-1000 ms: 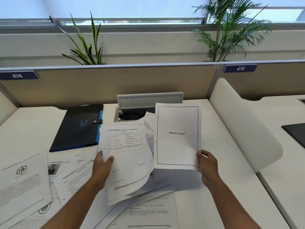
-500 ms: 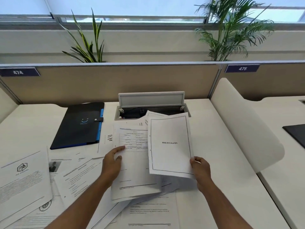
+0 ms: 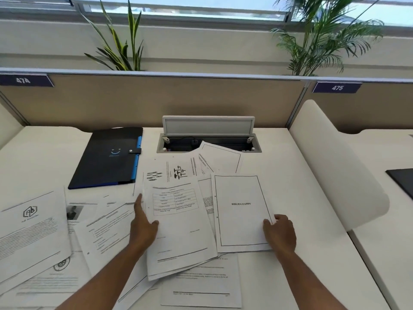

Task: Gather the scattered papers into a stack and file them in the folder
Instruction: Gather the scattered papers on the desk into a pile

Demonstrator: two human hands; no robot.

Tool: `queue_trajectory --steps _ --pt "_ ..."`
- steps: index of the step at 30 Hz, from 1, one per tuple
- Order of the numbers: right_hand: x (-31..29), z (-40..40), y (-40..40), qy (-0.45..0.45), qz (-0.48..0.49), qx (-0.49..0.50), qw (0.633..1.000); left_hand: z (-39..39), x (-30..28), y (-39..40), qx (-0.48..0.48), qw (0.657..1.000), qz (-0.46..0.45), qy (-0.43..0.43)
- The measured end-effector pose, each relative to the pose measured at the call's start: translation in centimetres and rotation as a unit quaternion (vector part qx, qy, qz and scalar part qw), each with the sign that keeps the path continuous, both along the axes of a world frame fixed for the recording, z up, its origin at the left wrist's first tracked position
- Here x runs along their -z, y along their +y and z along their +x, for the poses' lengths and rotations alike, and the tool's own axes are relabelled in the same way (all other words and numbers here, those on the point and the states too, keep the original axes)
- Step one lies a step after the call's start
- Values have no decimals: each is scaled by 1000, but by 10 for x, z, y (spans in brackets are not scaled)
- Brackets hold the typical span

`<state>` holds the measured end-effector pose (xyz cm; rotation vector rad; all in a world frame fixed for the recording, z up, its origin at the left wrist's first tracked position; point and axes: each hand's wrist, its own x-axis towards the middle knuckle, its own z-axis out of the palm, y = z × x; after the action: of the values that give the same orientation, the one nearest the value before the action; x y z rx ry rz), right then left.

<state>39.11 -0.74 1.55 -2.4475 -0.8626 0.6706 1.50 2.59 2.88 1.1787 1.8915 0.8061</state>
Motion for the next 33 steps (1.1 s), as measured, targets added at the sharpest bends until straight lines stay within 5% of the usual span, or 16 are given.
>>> queue_trajectory --steps 4,6,12,21,26,30,33 --pt "-13 -25 -4 -127 19 -37 991 0 5 3 -43 999 -27 -10" --pt "-18 -41 -9 -113 49 -84 989 0 6 4 -37 999 -34 -1" --pt "-8 -75 -40 -82 -120 -230 962 8 8 4 -18 999 -35 -10" --pt "1 -109 -50 135 -33 -96 986 7 11 -2 8 998 -63 1" --pt "-1 -131 -56 301 -4 34 953 -2 9 -7 3 995 -88 -40" --pt "1 -143 -67 335 -16 36 941 -11 6 -10 -4 996 -85 -35" --pt "-2 -151 -75 267 -25 8 963 -22 5 -12 4 995 -84 -48"
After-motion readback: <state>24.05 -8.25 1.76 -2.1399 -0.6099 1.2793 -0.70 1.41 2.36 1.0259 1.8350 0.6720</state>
